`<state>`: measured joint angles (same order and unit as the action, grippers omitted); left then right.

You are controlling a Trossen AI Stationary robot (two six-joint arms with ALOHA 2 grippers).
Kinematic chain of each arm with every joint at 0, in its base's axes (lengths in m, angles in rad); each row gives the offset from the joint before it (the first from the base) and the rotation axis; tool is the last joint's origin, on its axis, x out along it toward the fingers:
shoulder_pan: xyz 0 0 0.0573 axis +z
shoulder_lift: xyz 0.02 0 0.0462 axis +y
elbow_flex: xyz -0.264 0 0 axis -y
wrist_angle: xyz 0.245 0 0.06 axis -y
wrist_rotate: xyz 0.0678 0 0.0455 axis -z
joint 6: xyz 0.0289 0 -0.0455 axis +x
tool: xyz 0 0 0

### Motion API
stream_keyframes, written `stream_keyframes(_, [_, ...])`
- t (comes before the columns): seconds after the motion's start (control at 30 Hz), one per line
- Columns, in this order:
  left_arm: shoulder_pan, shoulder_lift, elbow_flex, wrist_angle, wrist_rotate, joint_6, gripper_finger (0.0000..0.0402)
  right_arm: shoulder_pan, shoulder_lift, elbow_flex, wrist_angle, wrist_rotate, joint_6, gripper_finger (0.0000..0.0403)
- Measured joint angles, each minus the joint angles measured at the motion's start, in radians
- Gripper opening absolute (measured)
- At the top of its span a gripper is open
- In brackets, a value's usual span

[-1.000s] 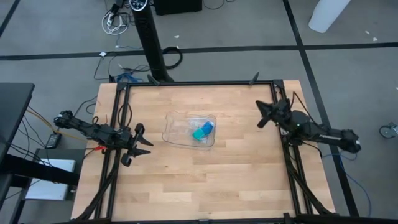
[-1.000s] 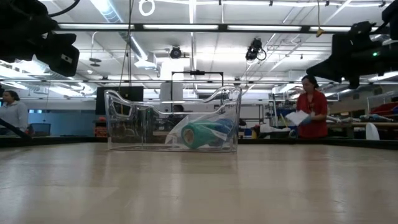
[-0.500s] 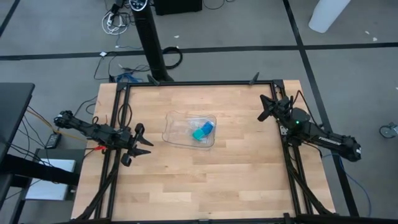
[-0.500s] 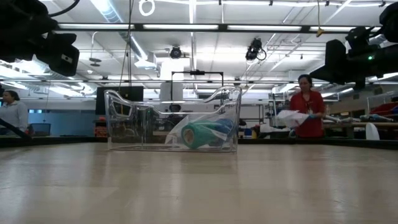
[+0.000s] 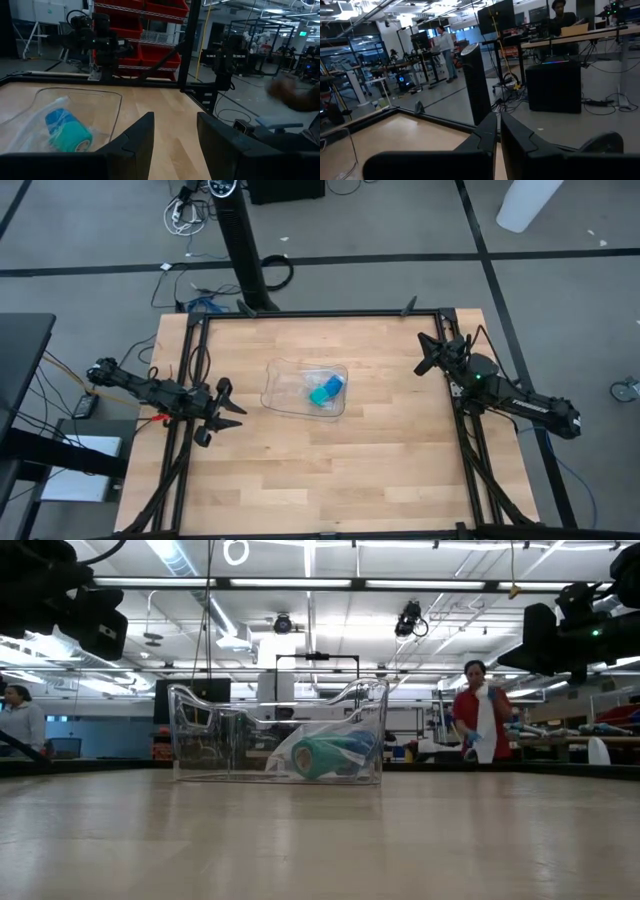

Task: Roll bandage
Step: Return to Home Position

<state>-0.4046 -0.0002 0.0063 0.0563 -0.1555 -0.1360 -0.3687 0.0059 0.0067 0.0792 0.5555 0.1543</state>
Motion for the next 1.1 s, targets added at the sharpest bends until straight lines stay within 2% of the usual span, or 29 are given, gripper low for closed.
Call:
stream_keyframes(0.07, [0.000, 0.000, 0.000, -0.008, -0.009, 0.034, 0.0157, 0.000, 0.000, 0.000, 0.000, 0.000, 0.000, 0.0022])
stream_keyframes(0.2, [0.001, 0.020, 0.000, -0.003, -0.105, 0.319, 0.0157, 0.000, 0.000, 0.000, 0.002, 0.000, 0.000, 0.0022])
stream_keyframes(0.27, [0.001, 0.020, 0.000, 0.022, -0.112, 0.384, 0.0157, 0.000, 0.000, 0.000, 0.002, 0.000, 0.000, 0.0022])
stream_keyframes(1.1, [0.000, 0.019, 0.001, 0.056, -0.111, 0.389, 0.0157, 0.000, 0.000, 0.000, 0.002, 0.000, 0.000, 0.0022])
